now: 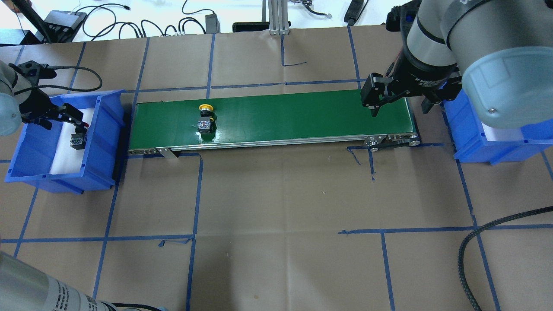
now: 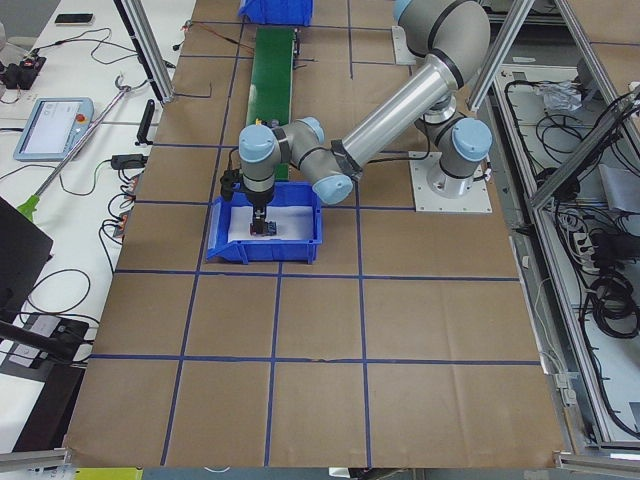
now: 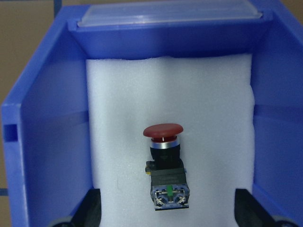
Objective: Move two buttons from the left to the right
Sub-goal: 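Move the left gripper back over the bin to the red-capped button, then lower the left gripper and grasp the red-capped button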
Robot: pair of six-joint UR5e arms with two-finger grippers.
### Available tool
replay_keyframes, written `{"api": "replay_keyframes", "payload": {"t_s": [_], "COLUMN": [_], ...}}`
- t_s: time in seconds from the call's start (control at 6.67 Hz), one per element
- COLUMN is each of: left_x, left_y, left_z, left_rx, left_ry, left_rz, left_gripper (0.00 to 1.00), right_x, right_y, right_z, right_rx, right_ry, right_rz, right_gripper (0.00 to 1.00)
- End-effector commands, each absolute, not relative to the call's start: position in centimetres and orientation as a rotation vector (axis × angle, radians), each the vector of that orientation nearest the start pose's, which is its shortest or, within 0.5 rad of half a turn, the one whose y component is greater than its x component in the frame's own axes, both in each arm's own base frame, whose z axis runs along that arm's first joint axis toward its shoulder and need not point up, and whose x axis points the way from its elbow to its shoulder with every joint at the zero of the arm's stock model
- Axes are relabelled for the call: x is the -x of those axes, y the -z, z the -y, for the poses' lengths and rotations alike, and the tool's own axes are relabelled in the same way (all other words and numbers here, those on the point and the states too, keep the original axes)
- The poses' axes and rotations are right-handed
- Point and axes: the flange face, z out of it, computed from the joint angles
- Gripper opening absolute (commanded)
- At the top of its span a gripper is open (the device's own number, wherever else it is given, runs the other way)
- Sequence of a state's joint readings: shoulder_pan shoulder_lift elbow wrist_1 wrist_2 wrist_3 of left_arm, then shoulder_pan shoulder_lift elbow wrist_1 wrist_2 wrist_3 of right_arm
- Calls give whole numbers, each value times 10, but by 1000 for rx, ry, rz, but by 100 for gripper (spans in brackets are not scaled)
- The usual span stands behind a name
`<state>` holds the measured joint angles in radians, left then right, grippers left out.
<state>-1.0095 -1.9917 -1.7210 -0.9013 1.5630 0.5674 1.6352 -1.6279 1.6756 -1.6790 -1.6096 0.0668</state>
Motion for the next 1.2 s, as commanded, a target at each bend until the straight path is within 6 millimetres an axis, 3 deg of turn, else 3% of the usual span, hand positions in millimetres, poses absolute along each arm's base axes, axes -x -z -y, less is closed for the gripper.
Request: {"api": "replay_keyframes", "payload": {"t_s": [0.0, 0.3, 0.45, 1.05], "left_x": [-211, -210, -210, -212], "left_y": [-214, -211, -210, -209], "left_z": [589, 590, 590, 590], "left_rx": [-10, -8, -6, 1], "left_ry": [169, 170, 171, 164], "left_rz": [-3078, -3079, -3080, -3081], "left_gripper": [100, 100, 95, 26], "right_x": [-160, -160, -160, -162], "right_y": [-472, -473, -473, -470], "right_z": [464, 464, 463, 464], "right_rx": [-4, -4, -24, -28], "right_ry": [92, 94, 97, 85], "right_rz": [-3175, -3178, -3177, -3162], "right_gripper": [100, 100, 100, 100]}}
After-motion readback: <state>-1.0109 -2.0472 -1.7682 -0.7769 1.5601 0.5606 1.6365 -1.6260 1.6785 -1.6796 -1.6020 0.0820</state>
